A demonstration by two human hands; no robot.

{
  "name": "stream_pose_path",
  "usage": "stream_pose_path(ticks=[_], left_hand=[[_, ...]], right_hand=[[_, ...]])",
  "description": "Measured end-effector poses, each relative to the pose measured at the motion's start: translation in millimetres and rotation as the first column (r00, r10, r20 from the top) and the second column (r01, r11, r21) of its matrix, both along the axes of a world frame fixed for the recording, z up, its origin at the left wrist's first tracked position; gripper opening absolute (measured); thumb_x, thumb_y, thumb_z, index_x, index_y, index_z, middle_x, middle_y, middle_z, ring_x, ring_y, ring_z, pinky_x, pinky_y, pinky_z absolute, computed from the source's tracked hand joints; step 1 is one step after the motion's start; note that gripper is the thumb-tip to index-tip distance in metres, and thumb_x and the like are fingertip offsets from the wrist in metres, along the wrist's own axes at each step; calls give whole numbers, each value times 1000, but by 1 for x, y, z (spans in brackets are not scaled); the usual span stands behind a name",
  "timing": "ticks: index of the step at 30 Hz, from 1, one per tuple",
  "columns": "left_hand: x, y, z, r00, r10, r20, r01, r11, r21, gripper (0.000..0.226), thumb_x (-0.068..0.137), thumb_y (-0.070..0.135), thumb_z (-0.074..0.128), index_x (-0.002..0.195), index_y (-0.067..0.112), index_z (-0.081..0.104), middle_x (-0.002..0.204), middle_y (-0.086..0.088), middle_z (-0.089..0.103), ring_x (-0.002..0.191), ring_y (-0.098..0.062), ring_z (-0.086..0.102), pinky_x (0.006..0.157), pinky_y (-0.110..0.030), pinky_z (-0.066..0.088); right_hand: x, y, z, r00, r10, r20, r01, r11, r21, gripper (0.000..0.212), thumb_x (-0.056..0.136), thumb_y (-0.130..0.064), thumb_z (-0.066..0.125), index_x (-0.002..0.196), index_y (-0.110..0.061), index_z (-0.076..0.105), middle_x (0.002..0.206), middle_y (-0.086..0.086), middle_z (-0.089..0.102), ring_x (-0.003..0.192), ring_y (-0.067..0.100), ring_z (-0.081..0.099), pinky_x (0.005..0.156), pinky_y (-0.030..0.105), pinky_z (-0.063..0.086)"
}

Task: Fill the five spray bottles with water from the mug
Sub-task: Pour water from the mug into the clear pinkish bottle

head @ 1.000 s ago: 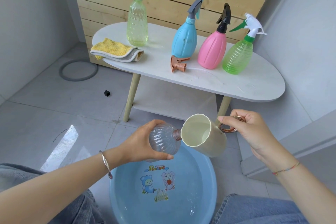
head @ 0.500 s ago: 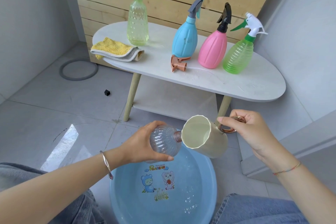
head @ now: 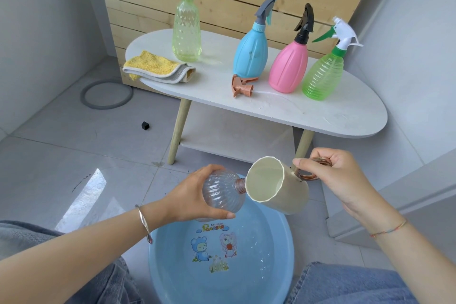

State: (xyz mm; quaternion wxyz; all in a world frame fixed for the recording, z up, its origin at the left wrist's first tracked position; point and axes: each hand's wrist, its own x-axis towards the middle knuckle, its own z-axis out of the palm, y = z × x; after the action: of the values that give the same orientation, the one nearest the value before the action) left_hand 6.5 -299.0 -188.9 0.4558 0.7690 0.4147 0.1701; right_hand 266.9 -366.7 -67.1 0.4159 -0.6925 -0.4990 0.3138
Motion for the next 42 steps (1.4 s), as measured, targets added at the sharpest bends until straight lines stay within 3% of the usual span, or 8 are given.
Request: stream_pose_path(ticks=[4, 13, 20, 25, 37, 42], left_hand=[[0, 0, -1, 1000, 4, 2, -4, 1000, 5, 101, 47, 71, 82, 133, 38, 39, 126, 18, 53, 115, -4, 55, 100, -30, 50], [-1, 0, -3, 1000, -6, -8, 6, 1000, 16, 101, 50, 68, 84, 135, 38, 39, 127, 17, 53, 115, -6, 54, 99, -30, 50], [0, -1, -2, 1000, -11, -5, 11, 1000, 12, 101, 48, 70, 82, 134, 37, 40, 126, 17, 53, 115, -6, 55, 98, -30, 51], [0, -2, -2, 1000, -11, -10, 11, 1000, 6, 101, 48, 70, 81, 134, 36, 40, 126, 18, 53, 116, -5, 54, 99, -30, 50], [0, -2, -2, 1000, -11, -21, 11, 1000, 1, 100, 50, 67, 84, 135, 36, 39, 127, 18, 53, 115, -6, 54, 98, -28, 50], [1, -3, -2, 1000, -6, -18, 6, 1000, 4, 95, 56, 54, 89, 135, 34, 40, 126, 17, 53, 115, -5, 54, 95, -21, 49]], right_hand=[[-2, 0, 2, 1000, 1, 12, -1, 1000, -5, 47, 77, -14, 75, 47, -14, 39, 44, -10, 30, 49, 8, 26, 54, 27, 20], [-4, -2, 3, 1000, 10, 15, -10, 1000, -3, 42, 76, -17, 77, 46, -14, 46, 52, 2, 44, 59, 18, 36, 60, 30, 26], [-4, -2, 4, 1000, 16, 19, -17, 1000, 4, 41, 76, -15, 76, 49, -11, 45, 49, -1, 45, 57, 16, 36, 58, 28, 26], [-6, -3, 5, 999, 29, 30, -30, 999, 22, 47, 77, -12, 75, 45, -15, 42, 43, -9, 43, 47, 7, 34, 47, 16, 26], [-4, -2, 4, 999, 33, 41, -34, 999, 15, 47, 77, -15, 76, 43, -17, 43, 47, -4, 44, 51, 10, 35, 49, 18, 26], [-6, -3, 5, 998, 38, 50, -39, 999, 4, 50, 78, -13, 75, 39, -18, 43, 42, -10, 41, 45, 6, 32, 45, 14, 25]])
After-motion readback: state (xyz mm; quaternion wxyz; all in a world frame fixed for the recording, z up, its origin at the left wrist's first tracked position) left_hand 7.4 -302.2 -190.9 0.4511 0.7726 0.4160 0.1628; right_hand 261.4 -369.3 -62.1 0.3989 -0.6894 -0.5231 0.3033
